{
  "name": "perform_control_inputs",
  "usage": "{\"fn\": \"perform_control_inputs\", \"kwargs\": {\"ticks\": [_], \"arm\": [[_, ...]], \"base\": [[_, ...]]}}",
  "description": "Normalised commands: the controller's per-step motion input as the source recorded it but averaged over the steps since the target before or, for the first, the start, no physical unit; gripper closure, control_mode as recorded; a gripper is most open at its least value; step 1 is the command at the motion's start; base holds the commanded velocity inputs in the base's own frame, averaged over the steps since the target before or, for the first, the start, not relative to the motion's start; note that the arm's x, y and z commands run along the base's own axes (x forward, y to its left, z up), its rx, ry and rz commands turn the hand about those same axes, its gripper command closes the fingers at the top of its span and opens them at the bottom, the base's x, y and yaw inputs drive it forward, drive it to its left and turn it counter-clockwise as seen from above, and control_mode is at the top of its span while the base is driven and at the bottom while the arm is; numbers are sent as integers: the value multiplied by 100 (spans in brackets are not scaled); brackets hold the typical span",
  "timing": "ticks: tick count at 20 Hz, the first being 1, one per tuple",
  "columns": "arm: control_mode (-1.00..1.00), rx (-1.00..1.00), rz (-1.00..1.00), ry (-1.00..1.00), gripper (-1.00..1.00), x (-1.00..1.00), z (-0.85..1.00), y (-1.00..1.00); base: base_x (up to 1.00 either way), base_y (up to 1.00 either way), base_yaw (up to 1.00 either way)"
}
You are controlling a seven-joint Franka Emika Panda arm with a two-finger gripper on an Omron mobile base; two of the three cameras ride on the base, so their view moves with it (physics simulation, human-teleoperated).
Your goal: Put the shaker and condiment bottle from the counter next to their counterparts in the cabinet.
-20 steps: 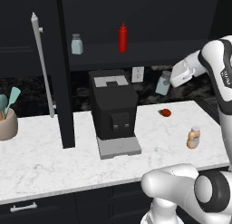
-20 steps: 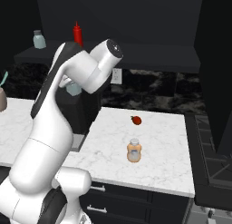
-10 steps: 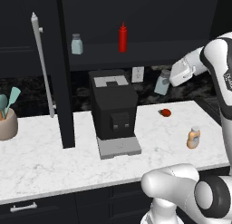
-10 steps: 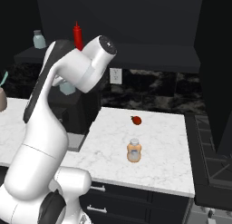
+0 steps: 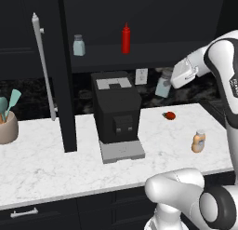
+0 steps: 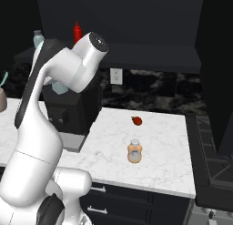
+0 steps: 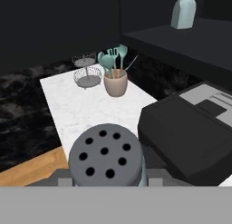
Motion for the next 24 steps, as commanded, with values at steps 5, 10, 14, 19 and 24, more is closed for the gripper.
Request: {"fn": "perform_control_inputs", "kwargs": {"ticks": [5, 10, 14, 19, 24], "arm": [[-100, -1, 0, 0, 100, -14, 10, 20], [-100, -1, 0, 0, 100, -15, 11, 19], [-100, -1, 0, 0, 100, -13, 12, 19], [-100, -1, 0, -1, 100, -11, 12, 21], [-100, -1, 0, -1, 100, -7, 11, 23]], "base": [[0, 0, 0], [0, 0, 0], [0, 0, 0], [0, 0, 0], [0, 0, 0]]}}
